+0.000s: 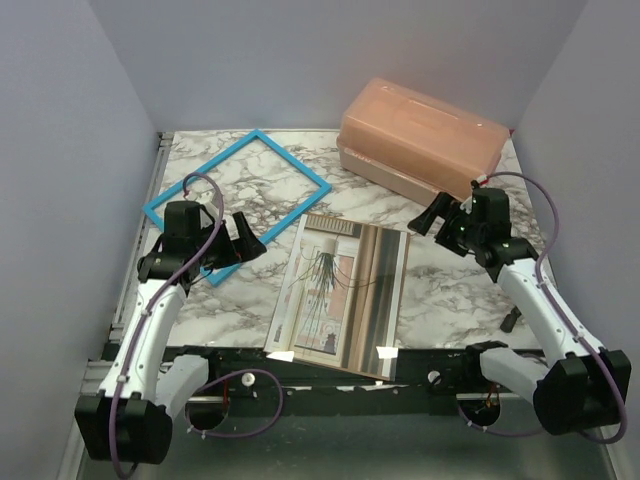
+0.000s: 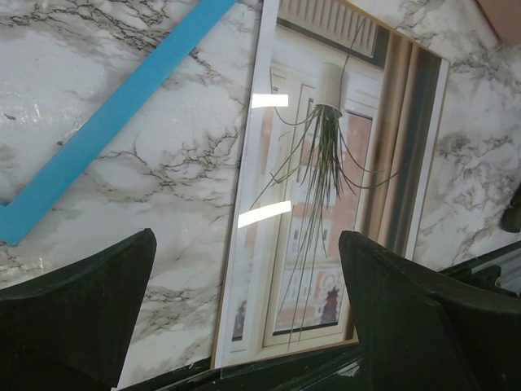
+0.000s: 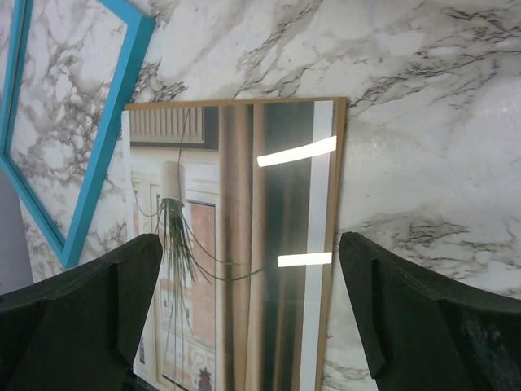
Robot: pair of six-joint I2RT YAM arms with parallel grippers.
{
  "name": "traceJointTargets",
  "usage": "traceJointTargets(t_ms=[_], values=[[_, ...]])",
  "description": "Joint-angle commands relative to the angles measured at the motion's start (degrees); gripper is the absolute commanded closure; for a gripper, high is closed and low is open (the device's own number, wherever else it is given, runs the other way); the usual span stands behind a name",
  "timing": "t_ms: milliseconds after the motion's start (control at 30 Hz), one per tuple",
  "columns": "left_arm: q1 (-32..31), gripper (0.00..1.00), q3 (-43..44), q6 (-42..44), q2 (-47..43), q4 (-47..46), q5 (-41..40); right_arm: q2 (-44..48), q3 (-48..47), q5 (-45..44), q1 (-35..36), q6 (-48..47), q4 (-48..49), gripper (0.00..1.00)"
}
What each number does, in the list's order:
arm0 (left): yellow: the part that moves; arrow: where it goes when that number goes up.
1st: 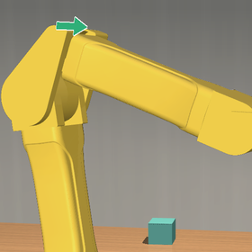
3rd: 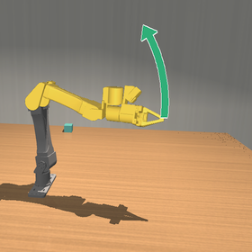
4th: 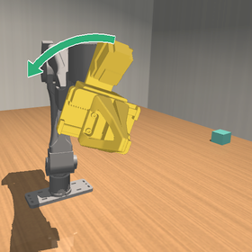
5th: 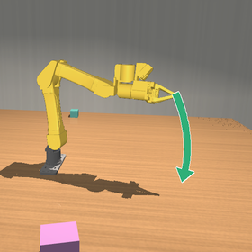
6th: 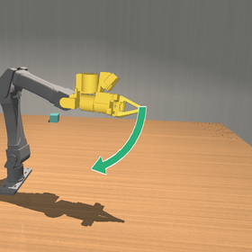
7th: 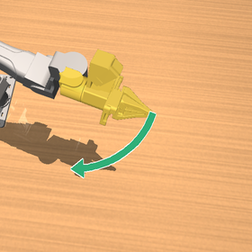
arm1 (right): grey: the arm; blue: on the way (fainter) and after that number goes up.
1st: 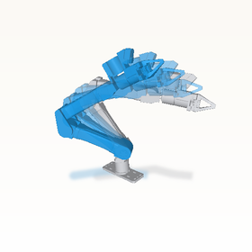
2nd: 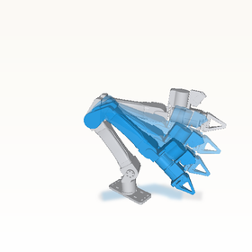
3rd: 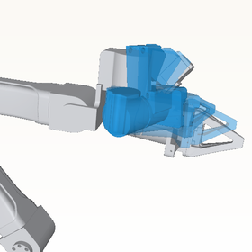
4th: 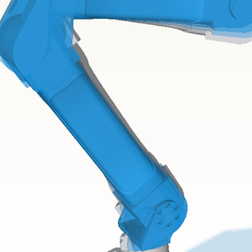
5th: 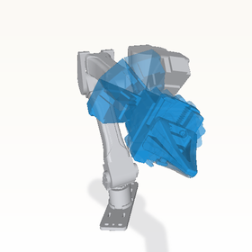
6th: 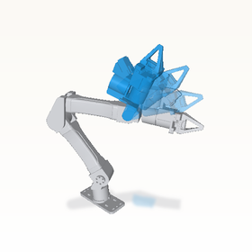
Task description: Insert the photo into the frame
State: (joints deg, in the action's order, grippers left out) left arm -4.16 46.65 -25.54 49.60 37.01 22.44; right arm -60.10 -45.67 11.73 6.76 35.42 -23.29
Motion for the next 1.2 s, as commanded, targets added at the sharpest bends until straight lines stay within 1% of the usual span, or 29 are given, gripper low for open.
traceJointTargets(t_ms=[0,133,300,400,500,700,833,933,1033,1067,1167], values=[[0.3,0.01,3.52,3.48,7.17,-1.0,-0.48,-3.97,-3.03,-0.63,5.0,-2.31,3.36,0.0],[0.21,0.01,5.4,4.93,11.91,-1.21,0.15,-9.3,-4.65,-5.09,12.46,-2.52,5.82,0.0],[-0.14,0.02,8.09,6.65,17.58,-0.23,-2.71,-19.29,-9.44,-6.36,18.53,-2.93,8.01,0.0],[-0.92,0.01,11.81,8.46,21.71,2.84,-4.59,-23.99,-12.18,-6.9,21.82,-2.41,8.4,0.0],[-2.61,0.01,16.94,10.99,25.93,6.34,-7.73,-27.43,-13.42,-5.71,23.26,-0.62,9.77,0.0],[-6.19,0.01,24.6,14.63,33.8,9.21,-15.23,-31.48,-14.89,-4.81,25.24,0.7,10.73,0.0],[-9.22,0.01,24.66,15.71,38.77,7.95,-17.7,-33.04,-16.42,-4.89,25.83,0.53,8.96,0.0],[-10.93,0.02,25.78,15.84,42.58,9.48,-21.08,-33.07,-16.01,-5.35,25.96,0.81,8.35,0.0],[-11.35,0.01,26.3,15.61,44.65,9.66,-21.93,-33.02,-14.78,-5.49,26.02,1.1,8.73,0.0],[-11.39,0.01,26.46,15.53,45.01,9.66,-23.54,-33.13,-14.59,-5.41,26.02,1.08,8.86,0.0],[-11.39,0.01,26.61,15.43,46.29,9.74,-25.21,-34.19,-15.63,-5.78,26.02,-0.16,8.57,0.0]])
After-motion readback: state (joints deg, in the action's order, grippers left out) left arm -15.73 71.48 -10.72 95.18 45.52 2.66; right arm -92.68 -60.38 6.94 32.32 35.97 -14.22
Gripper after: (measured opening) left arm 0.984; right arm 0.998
